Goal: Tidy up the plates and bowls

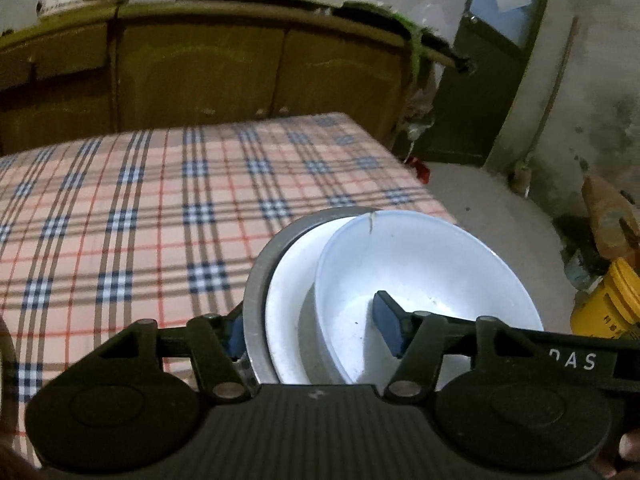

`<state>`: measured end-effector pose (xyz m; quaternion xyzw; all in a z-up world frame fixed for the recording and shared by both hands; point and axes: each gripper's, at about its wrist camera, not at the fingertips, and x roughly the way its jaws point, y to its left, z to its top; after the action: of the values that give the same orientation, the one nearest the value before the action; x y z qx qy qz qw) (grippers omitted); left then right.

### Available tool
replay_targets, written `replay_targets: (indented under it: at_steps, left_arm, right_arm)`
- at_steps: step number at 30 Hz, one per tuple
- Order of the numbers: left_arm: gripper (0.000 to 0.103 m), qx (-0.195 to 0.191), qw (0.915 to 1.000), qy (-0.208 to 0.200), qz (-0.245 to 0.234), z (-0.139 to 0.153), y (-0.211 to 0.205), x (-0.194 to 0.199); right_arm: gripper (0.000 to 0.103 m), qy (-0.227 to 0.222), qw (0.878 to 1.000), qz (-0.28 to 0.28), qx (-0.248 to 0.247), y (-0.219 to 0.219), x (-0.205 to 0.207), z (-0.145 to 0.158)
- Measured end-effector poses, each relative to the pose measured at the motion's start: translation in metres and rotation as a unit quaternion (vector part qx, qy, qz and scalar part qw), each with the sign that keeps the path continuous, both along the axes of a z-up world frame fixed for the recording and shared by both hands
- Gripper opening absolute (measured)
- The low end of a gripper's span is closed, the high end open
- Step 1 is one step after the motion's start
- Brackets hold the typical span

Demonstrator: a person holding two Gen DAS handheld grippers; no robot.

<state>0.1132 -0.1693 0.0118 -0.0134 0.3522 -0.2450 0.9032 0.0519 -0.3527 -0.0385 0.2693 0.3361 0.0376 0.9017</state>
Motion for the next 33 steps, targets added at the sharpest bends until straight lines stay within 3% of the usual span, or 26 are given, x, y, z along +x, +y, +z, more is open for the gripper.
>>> replay_targets:
  at_steps: [15,33]
  left_arm:
    - [0.062,-0.012,0.998,-0.062,-0.01,0.056,-0.011,-0.046]
    - [0.062,-0.014,0.9958,-0.09,0.007,0.079,0.002,-0.082]
  right_arm:
    - [0.053,-0.063,0.998,-0.012,-0.017,-0.011,-0.049,0.064]
    - [0.053,-0.094,0.995,0.005,-0.023,0.003,-0.083,0.091]
